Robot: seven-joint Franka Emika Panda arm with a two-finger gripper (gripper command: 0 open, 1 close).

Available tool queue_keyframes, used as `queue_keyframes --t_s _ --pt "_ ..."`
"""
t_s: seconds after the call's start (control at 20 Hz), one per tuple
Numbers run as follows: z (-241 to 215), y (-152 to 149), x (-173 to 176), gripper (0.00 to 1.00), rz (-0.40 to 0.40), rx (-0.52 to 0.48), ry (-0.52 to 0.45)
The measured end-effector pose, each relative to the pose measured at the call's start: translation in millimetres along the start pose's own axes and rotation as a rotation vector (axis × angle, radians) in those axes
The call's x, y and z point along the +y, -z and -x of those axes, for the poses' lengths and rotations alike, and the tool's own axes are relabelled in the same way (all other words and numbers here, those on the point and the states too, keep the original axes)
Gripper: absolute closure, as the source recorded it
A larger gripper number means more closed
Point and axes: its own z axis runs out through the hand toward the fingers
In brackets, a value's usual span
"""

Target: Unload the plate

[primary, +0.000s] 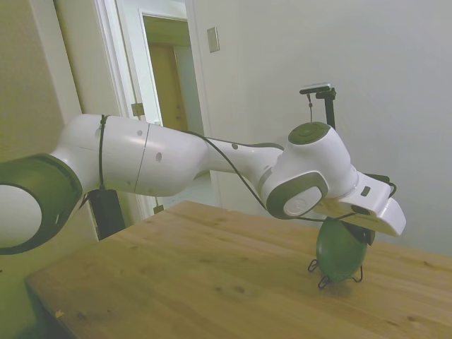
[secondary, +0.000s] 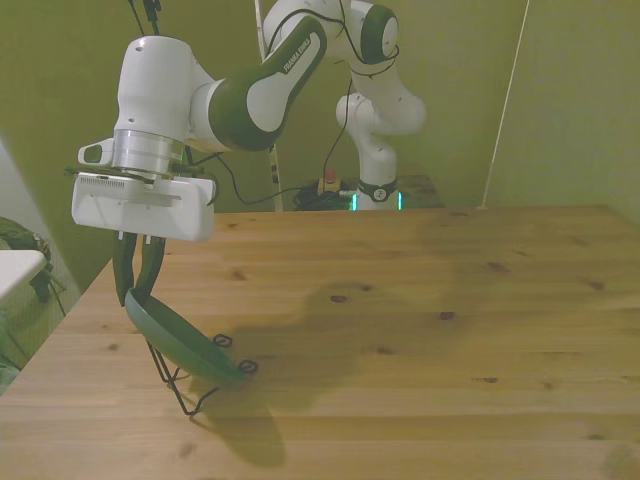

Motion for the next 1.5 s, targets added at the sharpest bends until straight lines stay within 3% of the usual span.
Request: queue_keyframes --t_s 1.0,1.15,1.3,1.5 --pt "-11.0 21.9 -17.9 1.00 -0.028 0.026 0.017" --pt "-9.8 41.5 -32.4 1.00 -0.050 0.018 0.028" --pt "0.8 82.2 -60.7 1.00 -0.101 -0.012 0.045" --pt "53.9 134.4 -108.0 1.00 -0.169 -0.198 0.077"
